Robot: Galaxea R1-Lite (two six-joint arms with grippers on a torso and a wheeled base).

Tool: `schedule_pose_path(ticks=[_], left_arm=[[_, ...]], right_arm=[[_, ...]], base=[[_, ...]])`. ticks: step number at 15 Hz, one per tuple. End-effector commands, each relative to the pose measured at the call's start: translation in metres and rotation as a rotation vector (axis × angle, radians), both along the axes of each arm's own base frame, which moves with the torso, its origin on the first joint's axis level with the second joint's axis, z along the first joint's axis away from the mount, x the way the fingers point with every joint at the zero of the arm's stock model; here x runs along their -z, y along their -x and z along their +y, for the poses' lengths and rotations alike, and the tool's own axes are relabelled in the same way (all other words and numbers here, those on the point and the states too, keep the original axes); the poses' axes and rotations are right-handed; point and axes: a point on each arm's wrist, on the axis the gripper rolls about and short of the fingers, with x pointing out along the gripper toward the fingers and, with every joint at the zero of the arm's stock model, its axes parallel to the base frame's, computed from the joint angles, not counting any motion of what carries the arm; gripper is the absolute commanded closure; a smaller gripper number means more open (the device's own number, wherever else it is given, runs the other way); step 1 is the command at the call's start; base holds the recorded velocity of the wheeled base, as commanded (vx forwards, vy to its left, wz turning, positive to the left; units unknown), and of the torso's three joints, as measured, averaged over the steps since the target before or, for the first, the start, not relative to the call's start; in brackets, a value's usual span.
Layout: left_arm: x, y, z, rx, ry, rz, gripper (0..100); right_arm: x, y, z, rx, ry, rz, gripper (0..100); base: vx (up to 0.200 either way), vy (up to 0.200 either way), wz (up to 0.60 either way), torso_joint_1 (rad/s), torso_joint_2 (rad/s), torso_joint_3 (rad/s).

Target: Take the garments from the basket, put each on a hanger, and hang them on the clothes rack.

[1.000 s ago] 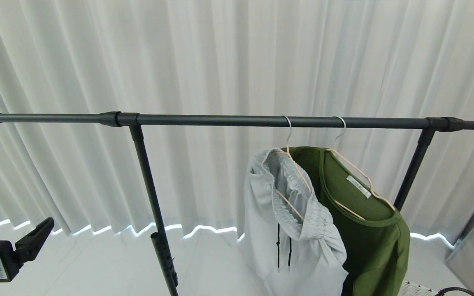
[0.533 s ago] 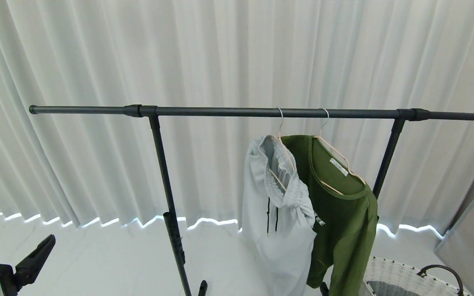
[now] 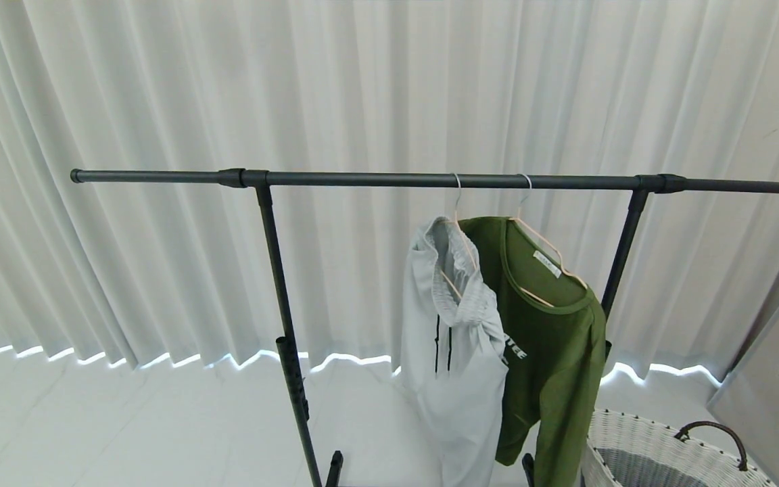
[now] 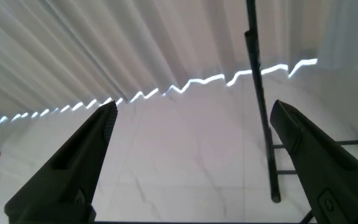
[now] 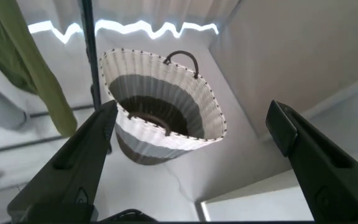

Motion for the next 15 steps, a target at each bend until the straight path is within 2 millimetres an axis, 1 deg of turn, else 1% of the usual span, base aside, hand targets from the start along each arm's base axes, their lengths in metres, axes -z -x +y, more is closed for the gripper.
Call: schedule_pose_path(ticks=[1,2,3,6,8,10,13,15], left_arm=[[0.008,0.022,-0.001,-0.083,0.036,-0.19,0],[0.009,0.022,-0.001,-0.101,0.081,-0.2,0],[0.01,0.022,0.0,-0.121,0.135,-0.213,0],[0.012,0.022,0.0,-0.149,0.288,-0.247,0],[0.012,0.022,0.0,-0.134,0.295,-0.246,0],[0.014,0.021,-0.005,0.055,0.312,-0.199,0],[0.016,0.021,-0.004,0.081,0.304,-0.171,0],[0.016,0.023,-0.003,0.15,0.31,-0.178,0]], right_arm=[[0.028,0.021,0.001,0.02,-0.025,-0.116,0],[0.04,0.026,0.002,0.02,-0.023,-0.155,0],[0.045,0.027,0.002,0.032,-0.035,-0.181,0],[0.045,0.026,0.0,0.105,-0.029,-0.2,0],[0.045,0.026,0.0,0.119,-0.071,-0.219,0],[0.045,0.026,0.0,0.148,-0.116,-0.241,0],[0.045,0.026,0.0,0.127,-0.116,-0.236,0],[0.045,0.026,0.001,0.046,-0.103,-0.22,0]], base=[[0.0,0.0,0.0,0.0,0.0,0.0],[0.0,0.0,0.0,0.0,0.0,0.0],[0.0,0.0,0.0,0.0,0.0,0.0],[0.0,0.0,0.0,0.0,0.0,0.0],[0.0,0.0,0.0,0.0,0.0,0.0],[0.0,0.0,0.0,0.0,0.0,0.0],[0.0,0.0,0.0,0.0,0.0,0.0],[0.0,0.0,0.0,0.0,0.0,0.0]])
